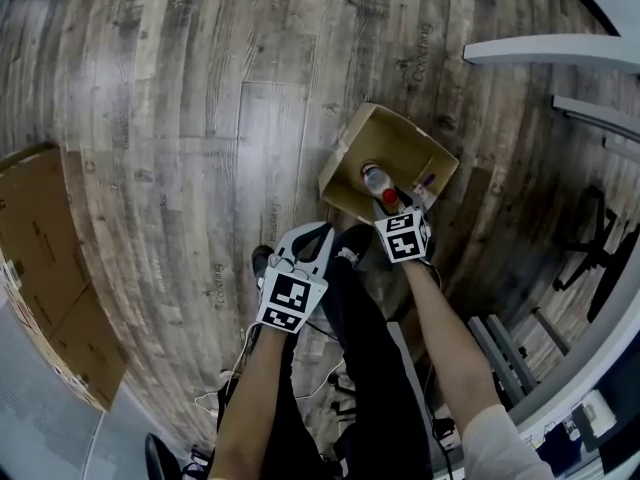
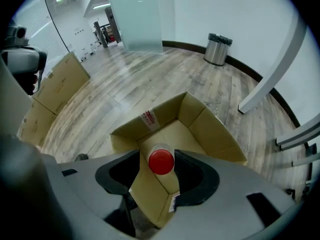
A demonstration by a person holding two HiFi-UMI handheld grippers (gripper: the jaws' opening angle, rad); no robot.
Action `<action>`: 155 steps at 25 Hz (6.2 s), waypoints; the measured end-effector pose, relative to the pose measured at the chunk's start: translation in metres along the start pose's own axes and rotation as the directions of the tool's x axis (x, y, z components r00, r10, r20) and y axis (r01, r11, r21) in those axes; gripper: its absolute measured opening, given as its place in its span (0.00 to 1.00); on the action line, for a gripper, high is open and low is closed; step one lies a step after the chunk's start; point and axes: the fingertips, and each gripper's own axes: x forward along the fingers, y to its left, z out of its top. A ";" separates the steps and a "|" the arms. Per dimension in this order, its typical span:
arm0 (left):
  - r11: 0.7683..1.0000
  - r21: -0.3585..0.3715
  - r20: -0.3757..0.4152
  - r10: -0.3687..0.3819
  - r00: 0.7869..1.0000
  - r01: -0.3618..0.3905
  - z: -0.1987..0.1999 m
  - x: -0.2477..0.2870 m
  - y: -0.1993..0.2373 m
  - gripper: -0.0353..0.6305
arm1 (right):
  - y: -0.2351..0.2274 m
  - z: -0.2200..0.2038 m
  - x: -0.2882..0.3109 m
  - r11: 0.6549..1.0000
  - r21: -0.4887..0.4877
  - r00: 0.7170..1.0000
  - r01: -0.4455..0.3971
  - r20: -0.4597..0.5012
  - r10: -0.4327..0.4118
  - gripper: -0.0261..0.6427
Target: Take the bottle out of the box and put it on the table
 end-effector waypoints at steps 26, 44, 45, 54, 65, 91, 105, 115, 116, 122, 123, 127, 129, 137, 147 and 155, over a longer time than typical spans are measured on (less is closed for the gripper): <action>0.992 0.109 -0.008 -0.060 0.998 0.060 0.025 -0.075 -0.031 0.08 | 0.015 -0.017 -0.113 0.990 0.128 0.999 0.052 0.002 -0.053 0.31; 0.945 0.274 -0.001 -0.185 0.983 0.178 0.121 -0.173 -0.133 0.07 | 0.051 0.019 -0.333 0.987 0.145 0.988 0.075 0.123 -0.094 0.31; 0.942 0.283 -0.002 -0.186 0.982 0.179 0.124 -0.178 -0.138 0.08 | 0.052 0.022 -0.344 0.987 0.139 0.985 0.078 0.141 -0.097 0.31; 0.913 0.351 0.021 -0.229 0.973 0.207 0.157 -0.221 -0.193 0.08 | 0.080 0.036 -0.460 0.994 0.094 0.971 0.058 0.225 -0.078 0.31; 0.834 0.458 -0.015 -0.340 0.940 0.308 0.197 -0.284 -0.281 0.07 | 0.106 0.019 -0.593 0.991 0.045 0.952 0.128 0.276 -0.136 0.31; 0.643 0.585 -0.075 -0.565 0.822 0.495 0.279 -0.362 -0.525 0.08 | 0.078 -0.115 -0.878 0.955 0.197 0.926 0.220 0.267 -0.268 0.31; 0.629 0.601 -0.080 -0.566 0.821 0.493 0.286 -0.336 -0.576 0.07 | 0.005 -0.225 -0.882 0.890 0.380 0.923 0.251 0.182 -0.338 0.31; 0.668 0.572 -0.058 -0.545 0.837 0.475 0.275 -0.324 -0.585 0.08 | -0.012 -0.244 -0.884 0.840 0.501 0.874 0.209 0.290 -0.391 0.31; 0.668 0.572 -0.056 -0.547 0.835 0.476 0.274 -0.322 -0.587 0.08 | -0.013 -0.244 -0.884 0.830 0.515 0.860 0.213 0.303 -0.410 0.31; 0.662 0.571 -0.054 -0.560 0.826 0.486 0.270 -0.317 -0.597 0.08 | -0.015 -0.249 -0.882 0.760 0.609 0.773 0.227 0.363 -0.521 0.35; 0.662 0.569 -0.054 -0.562 0.826 0.487 0.269 -0.317 -0.598 0.07 | -0.016 -0.251 -0.882 0.743 0.628 0.755 0.231 0.366 -0.544 0.36; 0.663 0.567 -0.052 -0.564 0.824 0.490 0.263 -0.320 -0.599 0.08 | -0.017 -0.258 -0.879 0.674 0.698 0.701 0.242 0.355 -0.619 0.39; 0.665 0.564 -0.049 -0.564 0.824 0.489 0.261 -0.321 -0.598 0.08 | -0.017 -0.262 -0.880 0.633 0.737 0.670 0.236 0.348 -0.655 0.42; 0.684 0.548 -0.025 -0.563 0.826 0.482 0.258 -0.324 -0.595 0.08 | -0.002 -0.279 -0.885 0.518 0.835 0.582 0.185 0.332 -0.743 0.42; 0.641 0.576 -0.019 -0.610 0.792 0.507 0.267 -0.337 -0.606 0.08 | 0.058 -0.281 -0.874 0.360 0.927 0.478 0.108 0.269 -0.836 0.42; 0.562 0.611 -0.089 -0.650 0.754 0.557 0.258 -0.359 -0.609 0.07 | 0.132 -0.262 -0.886 0.271 0.960 0.353 0.072 0.230 -0.907 0.42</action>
